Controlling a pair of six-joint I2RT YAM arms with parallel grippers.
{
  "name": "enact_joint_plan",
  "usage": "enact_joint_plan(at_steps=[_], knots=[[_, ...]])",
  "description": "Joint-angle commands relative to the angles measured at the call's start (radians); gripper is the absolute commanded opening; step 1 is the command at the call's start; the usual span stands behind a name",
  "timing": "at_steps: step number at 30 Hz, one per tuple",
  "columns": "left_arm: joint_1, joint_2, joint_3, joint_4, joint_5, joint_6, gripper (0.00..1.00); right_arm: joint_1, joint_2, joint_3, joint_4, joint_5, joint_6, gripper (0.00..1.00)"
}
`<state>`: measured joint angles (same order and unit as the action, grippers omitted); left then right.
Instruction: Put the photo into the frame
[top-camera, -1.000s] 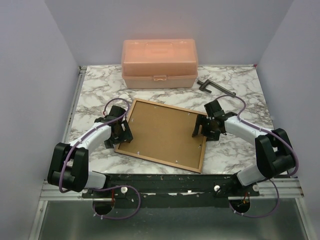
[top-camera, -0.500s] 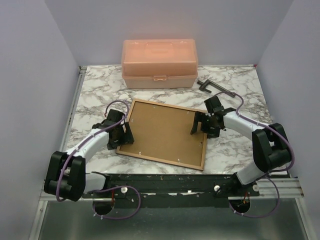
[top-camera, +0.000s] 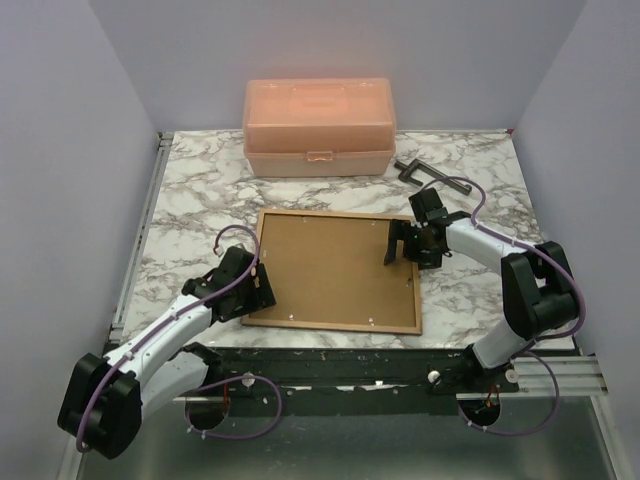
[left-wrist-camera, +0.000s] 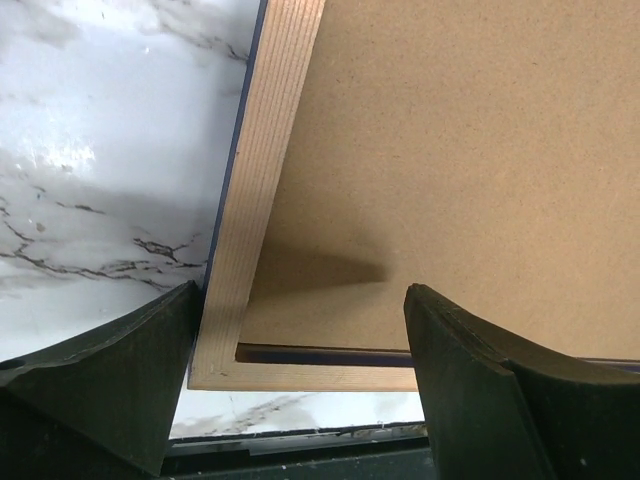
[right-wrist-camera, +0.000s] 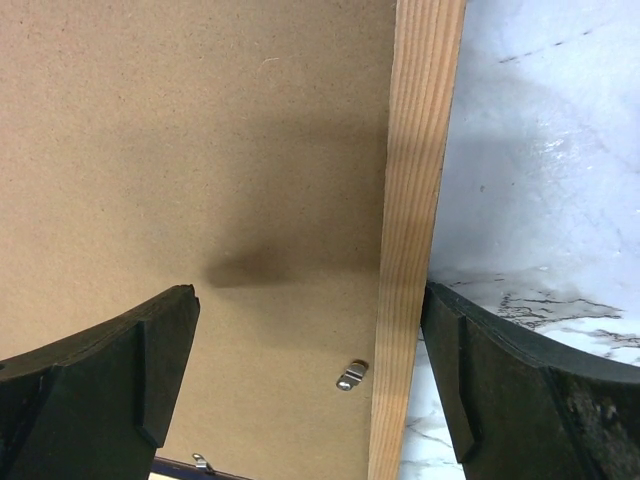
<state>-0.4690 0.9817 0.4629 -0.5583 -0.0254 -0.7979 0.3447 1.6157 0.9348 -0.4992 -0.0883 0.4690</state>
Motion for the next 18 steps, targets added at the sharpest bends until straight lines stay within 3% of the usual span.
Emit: enact_joint_plan(at_steps=[1,18], knots=[[-0.054,-0.058,-0.049,0.044,0.185,-0.16,0.82,0.025,0.014,-0.002,-0.003,-0.113,0.02,1.0],[-0.083,-0.138,-0.038,-0.061,0.071,-0.183,0.83,0.025,-0.091,-0.07,-0.141,0.028,0.04,0.97]])
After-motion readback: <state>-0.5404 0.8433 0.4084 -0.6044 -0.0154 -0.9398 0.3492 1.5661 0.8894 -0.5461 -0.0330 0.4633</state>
